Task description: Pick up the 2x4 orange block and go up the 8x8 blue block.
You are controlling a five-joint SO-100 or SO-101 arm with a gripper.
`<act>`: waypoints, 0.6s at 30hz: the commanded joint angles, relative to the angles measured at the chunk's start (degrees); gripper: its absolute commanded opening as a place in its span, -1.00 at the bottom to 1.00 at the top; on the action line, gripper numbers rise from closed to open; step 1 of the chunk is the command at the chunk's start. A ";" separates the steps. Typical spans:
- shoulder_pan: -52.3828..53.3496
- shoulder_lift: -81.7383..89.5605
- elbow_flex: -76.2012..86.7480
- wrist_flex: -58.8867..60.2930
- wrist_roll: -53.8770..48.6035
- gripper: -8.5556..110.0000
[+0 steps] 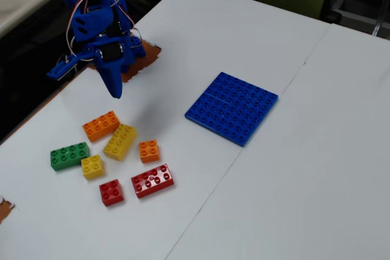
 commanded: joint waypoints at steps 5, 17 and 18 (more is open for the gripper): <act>0.88 -10.02 -8.26 3.25 5.62 -0.78; 1.93 -19.95 -8.00 -2.64 8.44 -0.86; 1.93 -20.65 -8.35 -1.58 8.79 -0.86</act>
